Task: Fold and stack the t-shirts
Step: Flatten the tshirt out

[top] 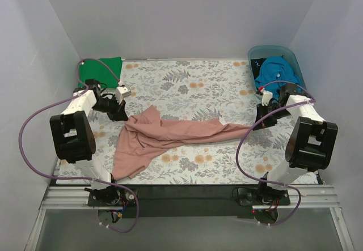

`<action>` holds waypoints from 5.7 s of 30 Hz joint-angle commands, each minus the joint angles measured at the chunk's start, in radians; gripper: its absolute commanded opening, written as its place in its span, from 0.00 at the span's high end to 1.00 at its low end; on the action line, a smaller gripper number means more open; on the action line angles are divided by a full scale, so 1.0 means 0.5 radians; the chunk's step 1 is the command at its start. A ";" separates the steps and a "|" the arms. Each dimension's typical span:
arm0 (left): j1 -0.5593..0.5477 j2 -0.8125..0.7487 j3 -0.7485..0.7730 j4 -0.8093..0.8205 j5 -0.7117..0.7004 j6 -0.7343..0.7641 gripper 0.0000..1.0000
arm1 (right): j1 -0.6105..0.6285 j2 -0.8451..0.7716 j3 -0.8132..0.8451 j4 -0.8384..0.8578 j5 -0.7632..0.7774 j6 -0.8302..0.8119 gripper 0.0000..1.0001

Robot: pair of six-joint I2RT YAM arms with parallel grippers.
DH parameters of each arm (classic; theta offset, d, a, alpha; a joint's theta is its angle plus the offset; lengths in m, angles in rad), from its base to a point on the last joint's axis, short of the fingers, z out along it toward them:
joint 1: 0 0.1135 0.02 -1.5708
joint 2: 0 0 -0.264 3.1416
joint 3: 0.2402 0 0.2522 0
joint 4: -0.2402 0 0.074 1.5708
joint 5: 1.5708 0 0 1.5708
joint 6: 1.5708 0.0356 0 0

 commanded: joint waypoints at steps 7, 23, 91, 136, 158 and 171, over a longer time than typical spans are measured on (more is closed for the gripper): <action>0.037 -0.105 0.103 0.015 0.083 -0.082 1.00 | -0.006 0.015 0.073 -0.081 -0.291 -0.119 0.99; 0.144 0.073 0.419 -0.061 0.285 -0.294 1.00 | -0.006 0.080 -0.059 -0.602 -0.559 -0.683 0.99; 0.436 0.211 0.502 -0.062 0.399 -0.429 1.00 | 0.838 -0.011 0.195 0.505 0.411 -0.346 0.59; 0.408 0.205 0.475 -0.034 0.353 -0.456 1.00 | 1.464 -0.696 -1.228 1.790 1.294 -0.898 0.49; 0.408 -0.034 0.793 0.437 0.540 -1.351 1.00 | 1.121 -0.724 -0.342 1.211 1.104 -0.898 0.99; 0.442 -0.476 1.088 1.282 -0.030 -2.186 1.00 | 0.847 -0.583 0.851 0.791 0.938 -0.677 0.99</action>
